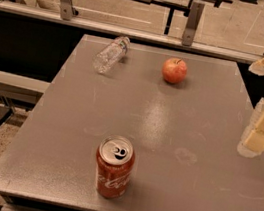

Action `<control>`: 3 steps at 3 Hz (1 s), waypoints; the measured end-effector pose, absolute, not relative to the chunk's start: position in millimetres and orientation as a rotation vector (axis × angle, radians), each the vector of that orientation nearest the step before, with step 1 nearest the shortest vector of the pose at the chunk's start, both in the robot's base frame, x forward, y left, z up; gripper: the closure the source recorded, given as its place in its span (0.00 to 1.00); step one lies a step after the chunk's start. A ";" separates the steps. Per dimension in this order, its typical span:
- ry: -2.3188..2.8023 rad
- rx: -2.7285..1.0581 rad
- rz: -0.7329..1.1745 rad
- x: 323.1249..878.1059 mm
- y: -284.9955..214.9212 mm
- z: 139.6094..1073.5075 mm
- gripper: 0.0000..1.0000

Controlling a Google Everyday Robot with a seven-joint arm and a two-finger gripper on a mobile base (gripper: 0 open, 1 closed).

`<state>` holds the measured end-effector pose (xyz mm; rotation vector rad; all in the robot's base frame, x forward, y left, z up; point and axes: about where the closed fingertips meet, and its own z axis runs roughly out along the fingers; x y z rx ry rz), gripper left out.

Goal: Move water bottle near coke can

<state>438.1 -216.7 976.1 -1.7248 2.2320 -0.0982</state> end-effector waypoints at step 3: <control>2.115 -1.818 -0.141 484.4 -187.7 979.8 0.00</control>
Offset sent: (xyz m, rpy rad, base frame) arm 0.0250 0.0195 0.0013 0.0004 -0.0056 0.0591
